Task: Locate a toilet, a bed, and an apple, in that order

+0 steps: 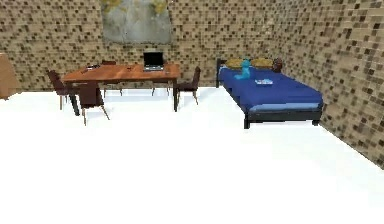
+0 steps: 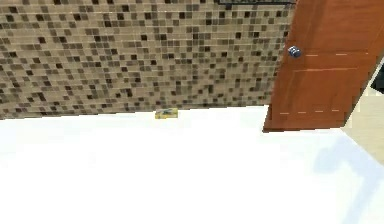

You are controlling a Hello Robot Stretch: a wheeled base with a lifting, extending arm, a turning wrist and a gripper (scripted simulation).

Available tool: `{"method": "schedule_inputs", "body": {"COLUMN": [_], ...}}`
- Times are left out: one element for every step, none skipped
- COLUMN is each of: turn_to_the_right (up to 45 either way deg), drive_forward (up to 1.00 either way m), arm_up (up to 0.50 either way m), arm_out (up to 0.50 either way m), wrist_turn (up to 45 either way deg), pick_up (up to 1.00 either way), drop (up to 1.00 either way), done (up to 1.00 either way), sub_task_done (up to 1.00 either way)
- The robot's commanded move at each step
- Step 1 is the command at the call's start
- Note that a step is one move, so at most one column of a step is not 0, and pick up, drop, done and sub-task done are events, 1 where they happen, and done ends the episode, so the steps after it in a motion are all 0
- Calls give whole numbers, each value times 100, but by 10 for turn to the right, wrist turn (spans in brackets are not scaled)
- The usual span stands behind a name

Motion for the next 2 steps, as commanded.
{"method": "schedule_inputs", "body": {"turn_to_the_right": [90, 0], "drive_forward": [0, 100], "arm_up": [0, 0], "arm_out": [0, 0], "wrist_turn": [0, 0], "pick_up": [0, 0], "drop": [0, 0], "done": [0, 0], "sub_task_done": [0, 0]}}
